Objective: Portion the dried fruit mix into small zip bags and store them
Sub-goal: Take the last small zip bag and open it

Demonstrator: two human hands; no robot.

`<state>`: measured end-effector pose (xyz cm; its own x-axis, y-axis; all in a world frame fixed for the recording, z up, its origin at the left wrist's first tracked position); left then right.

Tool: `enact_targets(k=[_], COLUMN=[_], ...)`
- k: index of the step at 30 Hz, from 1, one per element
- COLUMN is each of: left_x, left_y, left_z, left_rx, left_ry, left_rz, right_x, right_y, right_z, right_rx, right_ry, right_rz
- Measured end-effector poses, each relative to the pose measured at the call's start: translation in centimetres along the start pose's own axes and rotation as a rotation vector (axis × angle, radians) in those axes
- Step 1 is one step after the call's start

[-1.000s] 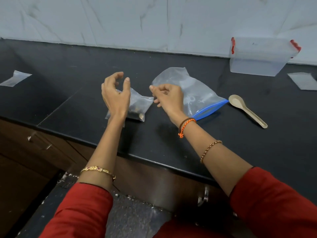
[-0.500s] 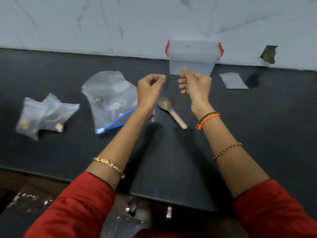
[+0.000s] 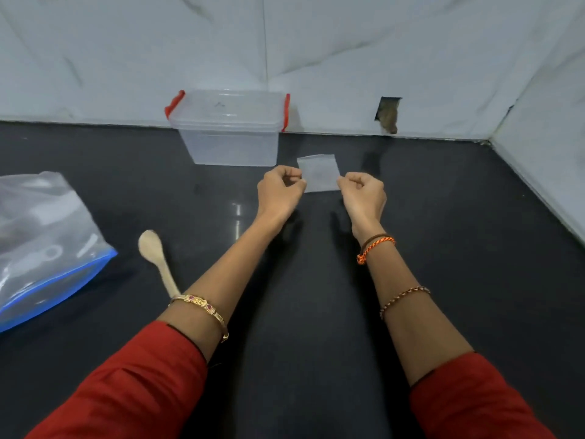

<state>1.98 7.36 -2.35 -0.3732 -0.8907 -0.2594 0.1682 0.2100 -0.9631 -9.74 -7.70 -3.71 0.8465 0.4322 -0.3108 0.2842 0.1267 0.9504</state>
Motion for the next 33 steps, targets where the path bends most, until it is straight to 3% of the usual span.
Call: enact_targets(k=[6,11,14,18,23,33], left_x=[3.2,3.6,3.2,1.7,-2.1,-12.4], left_y=[0.7,1.7,1.7,1.2,-0.3,-1.0], left_z=[3.8,4.7,4.5,2.9,-0.2,-6.5], left_rx=[0.041,0.014,-0.01,-0.118,-0.147,0.029], left_ry=[0.02,0.01,-0.002,-0.021,-0.047,-0.103], left_rz=[0.338,0.44,0.342,-0.003,-0.204,-0.225], right_x=[2.9,3.9,3.6,2.6,2.3,6.1], right_y=[1.1,0.3,0.5,1.3,3.9,6.0], right_z=[4.3,5.6,5.2,3.0,-1.9,-13.3], right_rx=[-0.086,-0.034,-0.026,-0.021,-0.117,-0.126], right_ry=[0.095,0.076,0.089,0.109,0.154,0.361], right_rz=[-0.363,-0.462,-0.372,-0.117,0.012,0.158])
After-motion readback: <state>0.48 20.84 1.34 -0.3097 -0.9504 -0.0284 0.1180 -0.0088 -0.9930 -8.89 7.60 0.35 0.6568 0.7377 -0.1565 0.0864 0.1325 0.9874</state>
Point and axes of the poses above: each hand's wrist, its own z-axis towards the middle knuckle, its own x-axis out of the palm, y = z × x, the point moved 10 cm from there along z, towards the middle knuckle, and after that the axes turned 3 degrees about -z, right-handed, at the moved point
